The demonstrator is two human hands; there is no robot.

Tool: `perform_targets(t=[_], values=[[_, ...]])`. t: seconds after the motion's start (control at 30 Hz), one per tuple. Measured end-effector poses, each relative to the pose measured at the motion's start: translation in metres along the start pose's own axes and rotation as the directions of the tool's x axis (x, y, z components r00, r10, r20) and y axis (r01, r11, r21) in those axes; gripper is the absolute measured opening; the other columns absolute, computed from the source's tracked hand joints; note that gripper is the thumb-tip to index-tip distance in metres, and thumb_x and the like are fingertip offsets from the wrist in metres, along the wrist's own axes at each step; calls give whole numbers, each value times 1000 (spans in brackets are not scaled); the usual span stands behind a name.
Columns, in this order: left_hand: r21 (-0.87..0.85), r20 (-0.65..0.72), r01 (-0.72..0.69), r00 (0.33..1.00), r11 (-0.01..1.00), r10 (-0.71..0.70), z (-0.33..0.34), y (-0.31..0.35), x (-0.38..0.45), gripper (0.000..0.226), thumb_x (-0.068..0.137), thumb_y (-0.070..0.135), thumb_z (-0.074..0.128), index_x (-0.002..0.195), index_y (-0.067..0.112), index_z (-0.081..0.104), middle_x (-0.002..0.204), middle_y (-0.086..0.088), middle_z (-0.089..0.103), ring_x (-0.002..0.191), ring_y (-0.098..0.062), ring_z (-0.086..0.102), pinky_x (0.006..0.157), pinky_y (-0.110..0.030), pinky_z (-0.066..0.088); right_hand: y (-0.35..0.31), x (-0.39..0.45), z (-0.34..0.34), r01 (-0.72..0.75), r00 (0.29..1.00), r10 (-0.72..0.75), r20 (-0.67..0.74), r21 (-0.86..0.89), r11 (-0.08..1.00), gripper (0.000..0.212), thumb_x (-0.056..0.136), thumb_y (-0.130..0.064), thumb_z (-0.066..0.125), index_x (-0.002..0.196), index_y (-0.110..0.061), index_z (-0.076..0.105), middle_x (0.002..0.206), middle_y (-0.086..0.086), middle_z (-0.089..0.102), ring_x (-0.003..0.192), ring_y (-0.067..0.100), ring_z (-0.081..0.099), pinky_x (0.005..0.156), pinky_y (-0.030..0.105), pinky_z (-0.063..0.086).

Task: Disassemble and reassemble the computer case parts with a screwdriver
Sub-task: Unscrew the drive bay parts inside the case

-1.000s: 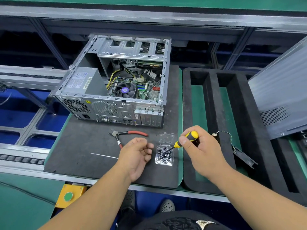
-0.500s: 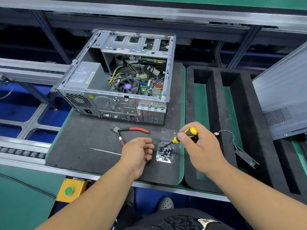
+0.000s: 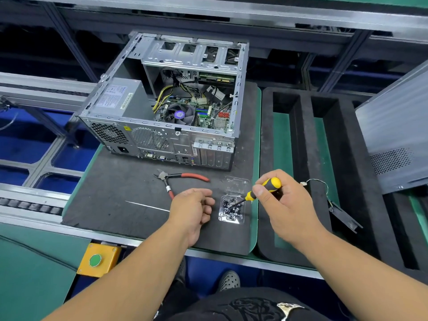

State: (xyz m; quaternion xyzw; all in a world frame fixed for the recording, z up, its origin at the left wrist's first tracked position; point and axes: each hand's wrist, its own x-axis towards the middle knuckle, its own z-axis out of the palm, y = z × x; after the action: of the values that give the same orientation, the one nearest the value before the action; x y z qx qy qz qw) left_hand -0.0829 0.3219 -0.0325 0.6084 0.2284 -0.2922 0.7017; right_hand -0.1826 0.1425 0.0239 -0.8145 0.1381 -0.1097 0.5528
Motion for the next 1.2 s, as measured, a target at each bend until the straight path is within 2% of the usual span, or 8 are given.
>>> perform_targets(t=[0.47,0.57,0.63,0.73,0.83,0.93,1.1,1.2], values=[[58,34,-37,999,998,35,-2,-5,4,26,92,-4,43,97,3,67,59,-1,63,45,-10,46,38,-21,30,5,4,3,-11,1000,11,10,-33,999,15,99,-20,68,90,-30,64,83,-7,75,66,4,59,62,11,43],[138,71,-85,995,987,76,-4,-7,3,24,92,-2,47,96,7,69,62,0,64,46,-9,46,40,-20,32,3,4,3,2,1000,-2,1,-31,1000,16,99,-17,68,89,-29,64,81,-11,74,65,1,59,63,8,42],[274,113,-164,984,948,138,-6,-7,4,23,92,0,53,94,13,71,66,1,65,49,-9,47,44,-21,37,-1,4,2,22,999,-23,-24,-39,999,15,99,-14,68,89,-25,64,76,-19,70,66,-2,61,63,5,42],[509,229,-352,935,786,271,-8,-8,7,20,89,5,67,91,23,73,63,12,62,53,-4,50,52,-20,44,-6,5,-1,41,998,-42,-47,-17,999,12,98,-18,67,89,-26,65,74,-19,70,65,-2,61,62,4,41],[582,372,-478,876,658,308,-8,-12,8,22,86,8,75,92,30,71,66,15,56,50,2,44,54,-12,40,-8,6,-2,44,998,-43,-43,16,999,10,97,-23,66,89,-29,64,75,-13,70,59,3,55,58,8,39],[632,413,-540,842,556,347,-8,-17,11,20,84,20,81,91,35,71,73,14,57,55,2,48,59,-12,42,-10,7,-3,53,997,-53,-47,5,999,13,99,-18,67,90,-27,65,72,-15,67,60,4,55,59,9,40],[681,389,-564,819,467,422,-4,-18,16,15,86,24,78,76,31,69,70,15,65,59,1,55,57,-12,41,-15,7,-3,64,994,-62,-87,30,997,6,96,-27,65,90,-26,64,73,-15,69,62,5,60,60,9,41],[639,322,-534,839,554,438,-6,-14,16,16,88,18,73,75,25,67,63,18,63,53,2,51,54,-11,39,-14,6,-2,65,992,-61,-113,30,997,7,97,-29,64,90,-28,63,73,-14,68,59,5,55,58,10,40]])
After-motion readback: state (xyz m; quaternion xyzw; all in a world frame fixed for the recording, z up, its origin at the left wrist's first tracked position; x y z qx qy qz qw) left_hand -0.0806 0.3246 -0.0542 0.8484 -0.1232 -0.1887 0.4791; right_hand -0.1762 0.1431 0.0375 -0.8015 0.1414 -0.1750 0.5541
